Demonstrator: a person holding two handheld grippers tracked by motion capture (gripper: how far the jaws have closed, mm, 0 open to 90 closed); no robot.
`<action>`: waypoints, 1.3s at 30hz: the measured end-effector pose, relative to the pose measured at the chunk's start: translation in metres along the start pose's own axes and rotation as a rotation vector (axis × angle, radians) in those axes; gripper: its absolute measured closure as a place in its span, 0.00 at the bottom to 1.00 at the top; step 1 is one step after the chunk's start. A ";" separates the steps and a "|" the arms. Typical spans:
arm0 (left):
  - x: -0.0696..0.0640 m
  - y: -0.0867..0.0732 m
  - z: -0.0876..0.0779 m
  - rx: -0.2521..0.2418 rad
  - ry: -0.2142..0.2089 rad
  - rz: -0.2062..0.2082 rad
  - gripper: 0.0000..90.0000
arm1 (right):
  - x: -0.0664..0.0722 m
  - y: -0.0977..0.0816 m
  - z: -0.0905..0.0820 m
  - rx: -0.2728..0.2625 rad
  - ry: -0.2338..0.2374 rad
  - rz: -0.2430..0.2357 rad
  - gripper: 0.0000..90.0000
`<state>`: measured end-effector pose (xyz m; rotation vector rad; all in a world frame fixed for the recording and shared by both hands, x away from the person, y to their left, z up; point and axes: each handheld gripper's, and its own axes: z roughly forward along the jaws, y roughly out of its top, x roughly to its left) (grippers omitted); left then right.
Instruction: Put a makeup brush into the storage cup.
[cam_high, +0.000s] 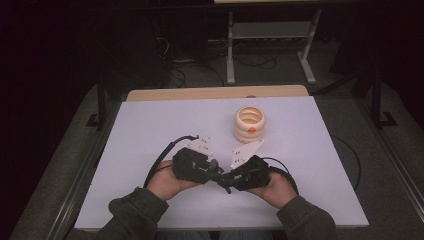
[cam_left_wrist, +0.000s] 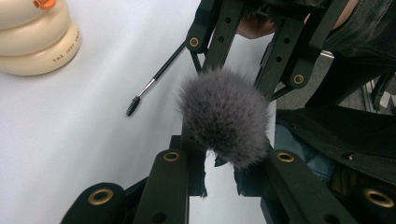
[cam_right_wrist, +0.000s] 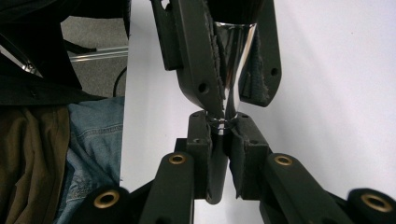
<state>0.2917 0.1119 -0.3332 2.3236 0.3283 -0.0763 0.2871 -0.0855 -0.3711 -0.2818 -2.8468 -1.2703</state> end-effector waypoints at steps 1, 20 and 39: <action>0.000 0.000 0.000 0.001 -0.001 -0.001 0.84 | 0.000 0.000 0.000 -0.001 0.004 0.002 0.87; 0.000 -0.002 -0.007 -0.018 0.021 -0.009 0.72 | -0.005 -0.004 -0.001 -0.031 0.032 0.034 0.87; 0.002 -0.028 -0.022 -0.008 0.122 -0.039 0.62 | -0.029 -0.016 -0.030 -0.083 -0.023 0.133 0.87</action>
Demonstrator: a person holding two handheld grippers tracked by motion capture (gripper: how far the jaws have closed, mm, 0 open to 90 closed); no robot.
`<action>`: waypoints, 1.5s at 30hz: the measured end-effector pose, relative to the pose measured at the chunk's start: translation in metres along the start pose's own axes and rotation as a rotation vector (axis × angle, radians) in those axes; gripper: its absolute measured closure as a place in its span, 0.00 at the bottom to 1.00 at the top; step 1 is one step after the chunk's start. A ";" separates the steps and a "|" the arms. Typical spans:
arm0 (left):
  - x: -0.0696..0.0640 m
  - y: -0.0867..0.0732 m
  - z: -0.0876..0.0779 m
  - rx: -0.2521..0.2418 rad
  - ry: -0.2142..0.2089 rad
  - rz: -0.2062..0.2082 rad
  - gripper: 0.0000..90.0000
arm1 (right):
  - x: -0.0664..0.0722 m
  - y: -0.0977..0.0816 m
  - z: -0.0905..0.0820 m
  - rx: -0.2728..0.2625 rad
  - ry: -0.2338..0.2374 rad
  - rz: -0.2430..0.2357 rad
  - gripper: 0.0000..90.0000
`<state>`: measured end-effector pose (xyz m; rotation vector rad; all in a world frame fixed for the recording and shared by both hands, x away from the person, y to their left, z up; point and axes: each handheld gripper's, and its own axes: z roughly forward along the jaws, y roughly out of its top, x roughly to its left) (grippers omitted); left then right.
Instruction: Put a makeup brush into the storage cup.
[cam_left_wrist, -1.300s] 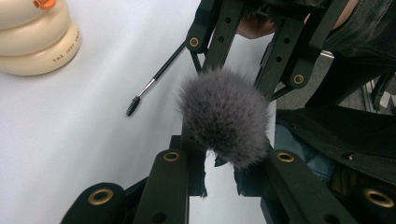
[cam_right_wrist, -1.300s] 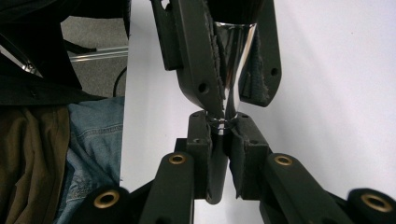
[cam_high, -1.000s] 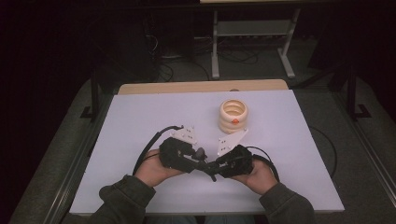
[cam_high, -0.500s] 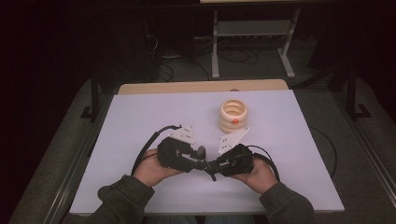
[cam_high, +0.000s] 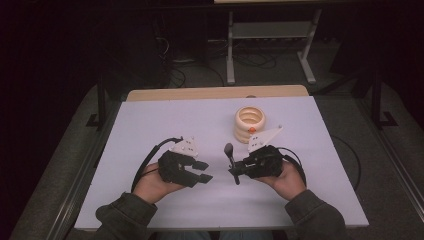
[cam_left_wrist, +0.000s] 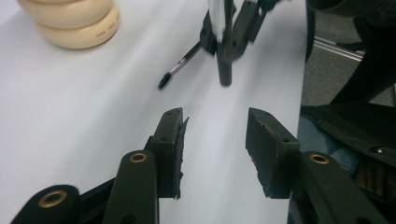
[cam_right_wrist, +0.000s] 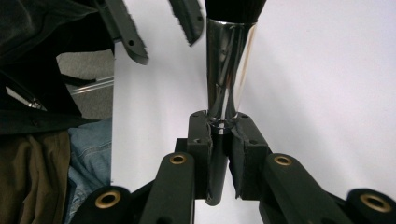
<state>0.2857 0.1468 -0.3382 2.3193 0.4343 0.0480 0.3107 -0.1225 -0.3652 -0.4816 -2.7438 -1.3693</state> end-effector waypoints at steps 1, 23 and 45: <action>0.000 -0.002 -0.001 -0.001 0.008 0.000 0.62 | -0.002 0.000 -0.002 0.002 -0.006 -0.002 0.87; 0.004 -0.036 -0.015 -0.029 0.125 -0.052 0.54 | -0.034 0.029 -0.042 -0.035 -0.081 0.044 0.87; 0.006 -0.054 -0.023 -0.059 0.160 -0.084 0.51 | -0.071 0.063 -0.063 -0.051 -0.165 0.069 0.87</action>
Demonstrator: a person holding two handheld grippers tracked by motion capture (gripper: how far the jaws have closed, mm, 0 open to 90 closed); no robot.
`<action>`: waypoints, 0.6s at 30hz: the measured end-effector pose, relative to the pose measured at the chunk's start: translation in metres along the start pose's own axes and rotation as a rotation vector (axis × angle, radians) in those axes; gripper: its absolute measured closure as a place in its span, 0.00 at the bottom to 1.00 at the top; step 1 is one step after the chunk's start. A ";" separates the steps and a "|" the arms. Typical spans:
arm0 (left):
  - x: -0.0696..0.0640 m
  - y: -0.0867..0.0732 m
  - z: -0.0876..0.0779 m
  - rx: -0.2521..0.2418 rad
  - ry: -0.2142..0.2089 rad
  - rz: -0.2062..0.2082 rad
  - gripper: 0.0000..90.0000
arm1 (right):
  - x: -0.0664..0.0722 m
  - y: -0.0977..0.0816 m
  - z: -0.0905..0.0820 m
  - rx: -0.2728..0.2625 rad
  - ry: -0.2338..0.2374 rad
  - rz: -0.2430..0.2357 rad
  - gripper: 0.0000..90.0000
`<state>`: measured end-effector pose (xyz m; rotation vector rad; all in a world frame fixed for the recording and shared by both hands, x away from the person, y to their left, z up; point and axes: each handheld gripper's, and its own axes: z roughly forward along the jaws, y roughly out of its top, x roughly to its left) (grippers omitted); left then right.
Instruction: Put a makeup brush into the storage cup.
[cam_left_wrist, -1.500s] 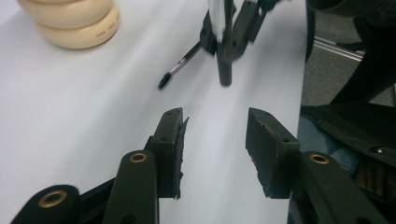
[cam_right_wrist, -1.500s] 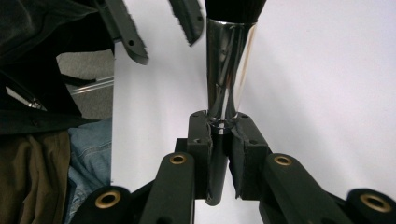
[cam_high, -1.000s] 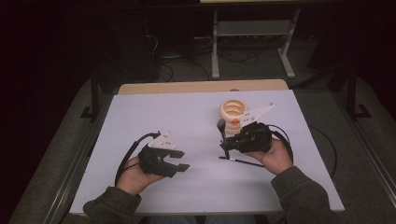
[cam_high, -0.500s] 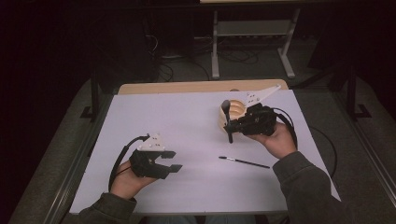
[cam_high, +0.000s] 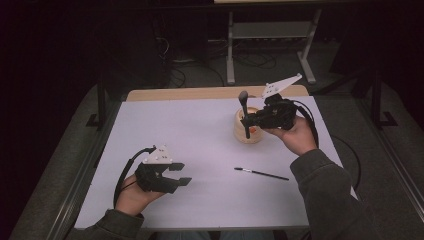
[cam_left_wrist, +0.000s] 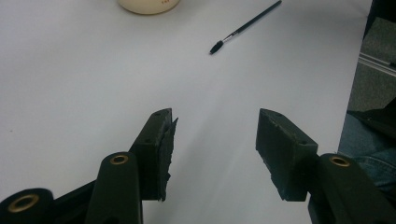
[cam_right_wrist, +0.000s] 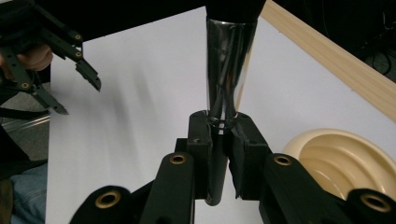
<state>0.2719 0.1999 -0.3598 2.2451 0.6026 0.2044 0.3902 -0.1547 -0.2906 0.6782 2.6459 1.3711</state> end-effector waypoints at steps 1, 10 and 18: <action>0.000 0.000 0.000 -0.001 0.001 0.003 0.51 | -0.002 0.001 0.000 -0.001 -0.001 0.001 0.87; 0.001 -0.002 0.000 -0.001 0.002 -0.001 0.51 | -0.014 0.010 0.000 -0.005 -0.024 0.012 0.87; 0.001 -0.003 -0.001 -0.005 0.004 -0.007 0.50 | -0.022 0.017 0.002 -0.009 -0.033 0.032 0.87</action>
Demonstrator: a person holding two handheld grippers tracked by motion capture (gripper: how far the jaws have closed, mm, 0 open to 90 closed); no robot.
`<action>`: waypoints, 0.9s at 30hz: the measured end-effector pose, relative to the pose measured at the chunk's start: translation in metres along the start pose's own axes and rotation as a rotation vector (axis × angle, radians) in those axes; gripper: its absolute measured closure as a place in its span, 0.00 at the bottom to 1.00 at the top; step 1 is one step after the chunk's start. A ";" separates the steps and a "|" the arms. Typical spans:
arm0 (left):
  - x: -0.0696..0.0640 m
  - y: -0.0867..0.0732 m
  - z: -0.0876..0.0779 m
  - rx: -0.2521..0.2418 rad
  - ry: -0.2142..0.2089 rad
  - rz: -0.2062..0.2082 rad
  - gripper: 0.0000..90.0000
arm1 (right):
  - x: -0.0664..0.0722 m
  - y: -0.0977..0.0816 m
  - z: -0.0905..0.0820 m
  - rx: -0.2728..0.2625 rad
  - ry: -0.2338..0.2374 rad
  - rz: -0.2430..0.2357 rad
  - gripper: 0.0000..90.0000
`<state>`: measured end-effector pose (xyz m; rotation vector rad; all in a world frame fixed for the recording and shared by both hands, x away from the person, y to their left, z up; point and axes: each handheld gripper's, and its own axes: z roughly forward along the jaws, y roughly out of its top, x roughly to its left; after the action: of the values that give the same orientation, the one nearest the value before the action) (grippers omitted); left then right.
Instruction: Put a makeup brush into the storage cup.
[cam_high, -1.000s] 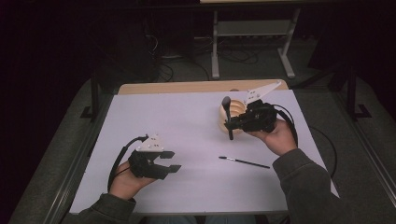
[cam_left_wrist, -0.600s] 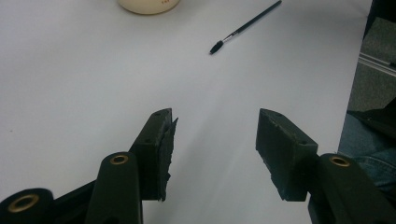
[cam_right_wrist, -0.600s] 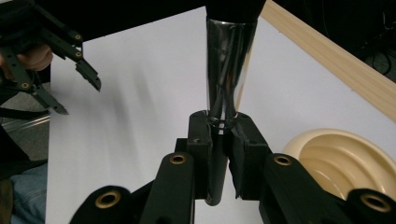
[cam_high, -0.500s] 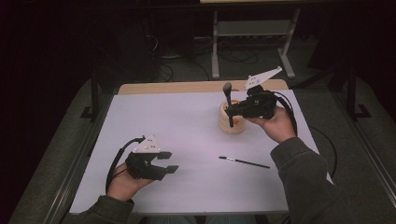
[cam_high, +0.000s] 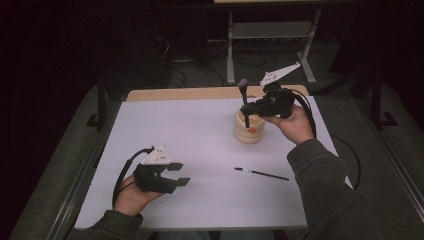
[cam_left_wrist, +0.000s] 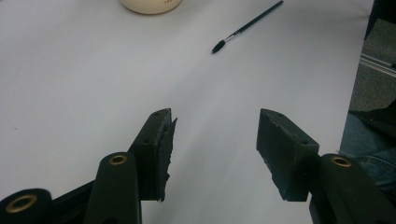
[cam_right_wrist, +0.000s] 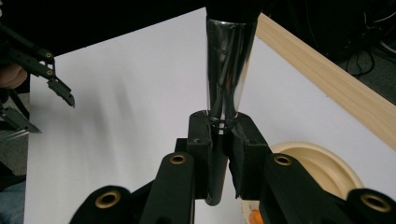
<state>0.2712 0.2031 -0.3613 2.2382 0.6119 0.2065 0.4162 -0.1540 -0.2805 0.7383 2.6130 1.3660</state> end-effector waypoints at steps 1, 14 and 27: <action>0.000 0.000 0.000 0.001 0.000 0.001 0.51 | -0.001 0.001 0.000 0.001 -0.001 0.002 0.87; 0.002 -0.001 -0.002 -0.002 0.003 0.000 0.50 | -0.015 0.010 -0.002 -0.017 -0.027 0.033 0.87; 0.004 -0.003 -0.005 -0.013 0.003 -0.002 0.49 | -0.032 0.019 -0.005 -0.028 -0.069 0.054 0.87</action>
<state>0.2718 0.2096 -0.3601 2.2252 0.6130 0.2121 0.4492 -0.1637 -0.2664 0.8420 2.5339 1.3620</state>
